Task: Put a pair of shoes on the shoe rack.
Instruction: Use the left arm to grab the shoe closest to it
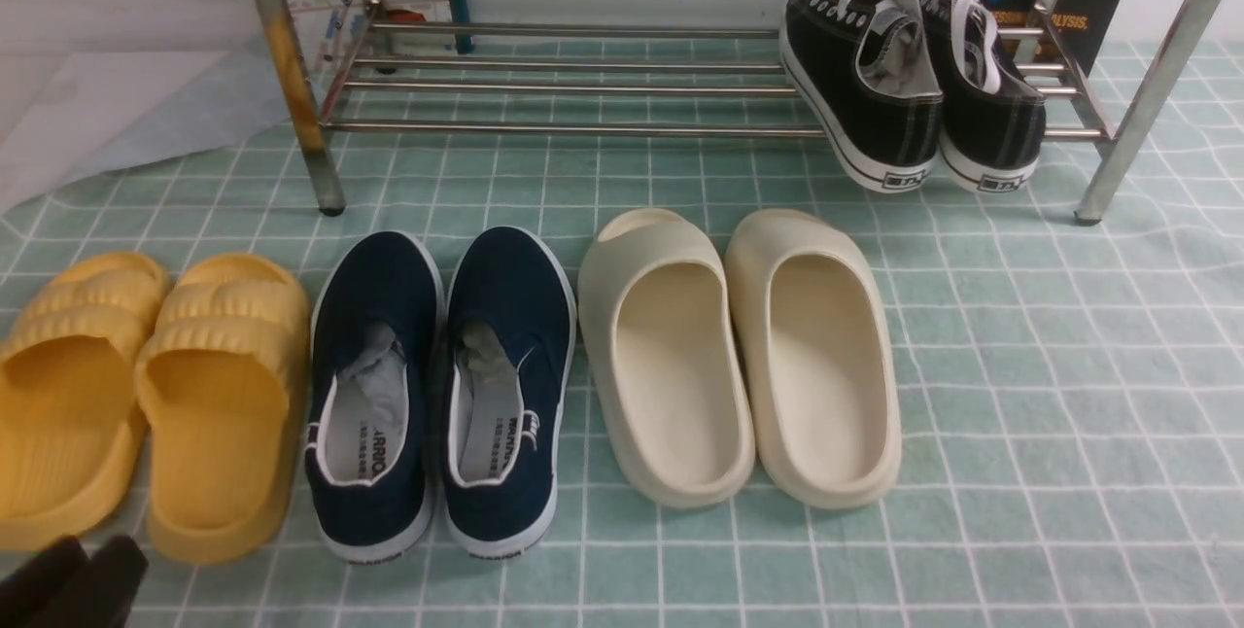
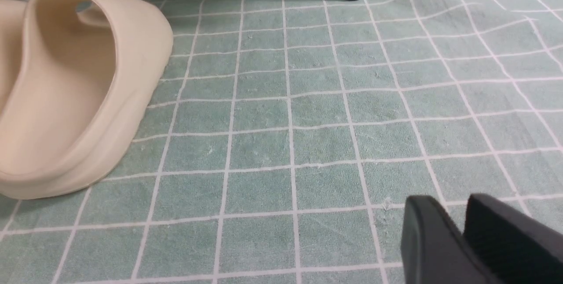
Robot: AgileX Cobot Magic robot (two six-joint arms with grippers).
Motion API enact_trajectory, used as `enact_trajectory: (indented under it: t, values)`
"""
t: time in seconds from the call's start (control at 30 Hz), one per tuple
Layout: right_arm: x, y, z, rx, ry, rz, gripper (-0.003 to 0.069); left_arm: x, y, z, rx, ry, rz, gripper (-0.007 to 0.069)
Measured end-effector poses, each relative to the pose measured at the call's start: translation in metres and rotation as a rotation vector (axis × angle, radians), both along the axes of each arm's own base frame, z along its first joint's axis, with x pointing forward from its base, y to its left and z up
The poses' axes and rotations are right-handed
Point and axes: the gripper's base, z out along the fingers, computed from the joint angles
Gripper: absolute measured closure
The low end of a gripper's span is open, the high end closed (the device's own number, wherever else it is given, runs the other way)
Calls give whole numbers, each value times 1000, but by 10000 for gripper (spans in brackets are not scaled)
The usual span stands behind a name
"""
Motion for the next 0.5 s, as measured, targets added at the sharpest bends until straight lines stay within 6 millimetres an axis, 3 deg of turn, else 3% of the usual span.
enact_trajectory:
  t: [0.3,0.5]
  values:
    - [0,0,0,0,0,0,495,-10,3,45,-102,-506,11,386]
    - [0,0,0,0,0,0,490,-24,6,65,-393,-729,-79,388]
